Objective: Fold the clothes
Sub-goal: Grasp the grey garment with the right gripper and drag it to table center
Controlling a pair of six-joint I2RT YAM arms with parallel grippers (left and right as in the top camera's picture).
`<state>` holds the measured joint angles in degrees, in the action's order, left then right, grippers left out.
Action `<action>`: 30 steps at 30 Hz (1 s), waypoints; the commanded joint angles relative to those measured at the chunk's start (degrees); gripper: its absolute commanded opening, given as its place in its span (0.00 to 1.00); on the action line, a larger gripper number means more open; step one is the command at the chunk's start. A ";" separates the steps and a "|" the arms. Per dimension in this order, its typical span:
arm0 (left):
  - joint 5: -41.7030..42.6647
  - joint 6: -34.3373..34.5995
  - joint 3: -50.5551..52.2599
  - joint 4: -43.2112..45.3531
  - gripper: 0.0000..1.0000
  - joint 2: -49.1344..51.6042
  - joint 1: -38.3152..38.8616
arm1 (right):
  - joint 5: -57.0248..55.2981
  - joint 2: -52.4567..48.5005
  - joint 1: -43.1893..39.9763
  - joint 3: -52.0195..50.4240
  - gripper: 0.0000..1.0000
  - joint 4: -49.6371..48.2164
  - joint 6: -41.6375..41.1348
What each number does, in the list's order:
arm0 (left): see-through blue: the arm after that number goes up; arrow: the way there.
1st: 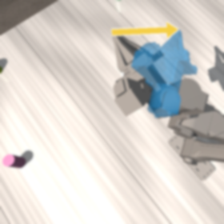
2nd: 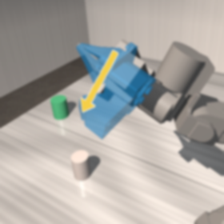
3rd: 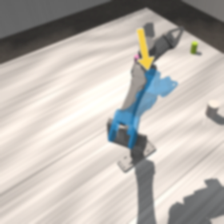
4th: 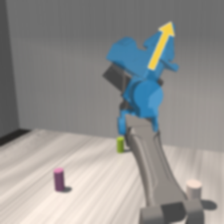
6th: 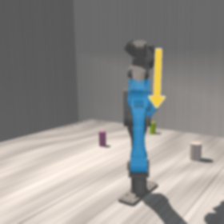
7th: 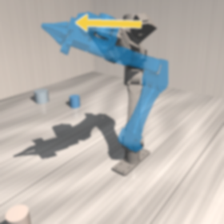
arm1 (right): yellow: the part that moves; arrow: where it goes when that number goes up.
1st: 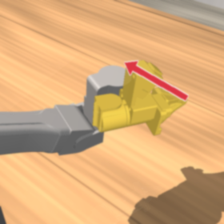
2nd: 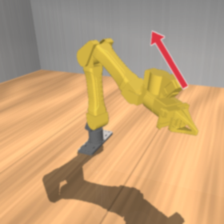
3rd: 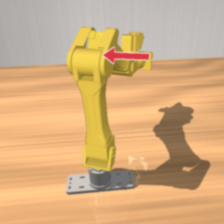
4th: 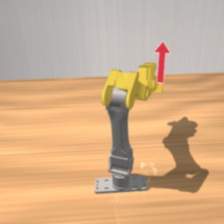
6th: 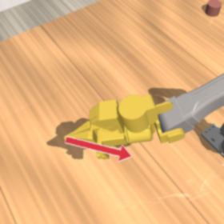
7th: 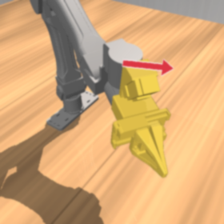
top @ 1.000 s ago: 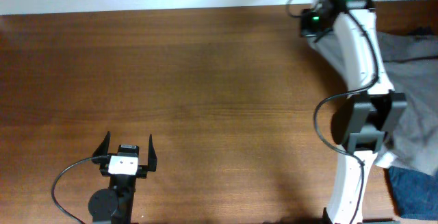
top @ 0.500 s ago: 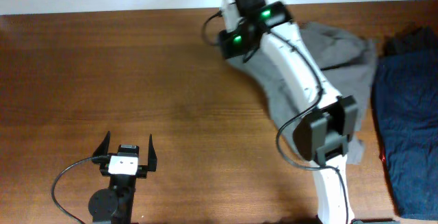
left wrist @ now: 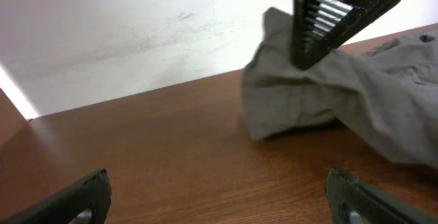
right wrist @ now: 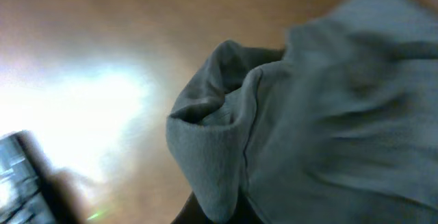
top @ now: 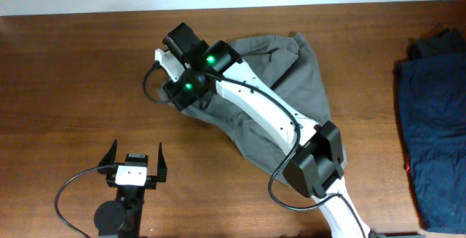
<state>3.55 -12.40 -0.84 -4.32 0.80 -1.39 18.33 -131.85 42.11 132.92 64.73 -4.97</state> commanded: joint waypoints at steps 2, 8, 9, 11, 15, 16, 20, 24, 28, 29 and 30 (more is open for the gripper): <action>-0.39 0.33 0.31 -0.09 0.99 -0.39 0.22 | -14.93 4.68 -5.68 0.92 0.08 -0.22 -1.31; -0.39 0.33 0.31 -0.09 0.99 -0.39 0.22 | -15.08 4.74 -12.07 0.81 0.56 0.02 -1.31; -0.39 0.33 0.31 -0.09 0.99 -0.39 0.22 | -14.67 4.74 -12.66 0.81 0.57 0.02 -1.29; -0.39 0.33 0.31 -0.09 0.99 -0.39 0.22 | -11.26 4.72 -13.51 0.74 0.63 0.02 -0.37; -0.37 0.33 0.31 -0.09 0.99 -0.39 0.22 | -2.19 3.93 -13.53 -0.07 0.74 0.46 3.93; -0.37 0.33 0.31 -0.09 0.99 -0.39 0.22 | -1.75 3.67 -13.27 -0.63 0.76 0.46 4.70; -0.39 0.33 0.31 -0.09 1.00 -0.39 0.22 | -1.53 1.27 -12.35 -2.27 0.86 0.02 9.57; -0.37 0.33 0.31 -0.09 0.99 -0.39 0.22 | 0.37 -2.08 -11.78 -2.27 0.90 -1.01 12.31; -0.39 0.33 0.31 -0.09 0.99 -0.39 0.22 | 2.34 -5.33 -11.74 -2.27 0.91 -2.99 13.35; -0.37 0.33 0.31 -0.09 0.99 -0.39 0.22 | 3.87 -6.12 -11.74 -2.27 0.91 -3.50 14.12; -0.39 0.33 0.31 -0.09 0.99 -0.39 0.22 | 5.05 -6.69 -11.74 -2.27 0.91 -3.89 14.23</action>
<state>3.57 -12.40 -0.84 -4.32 0.80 -1.41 18.72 -135.39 30.17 131.26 61.56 6.42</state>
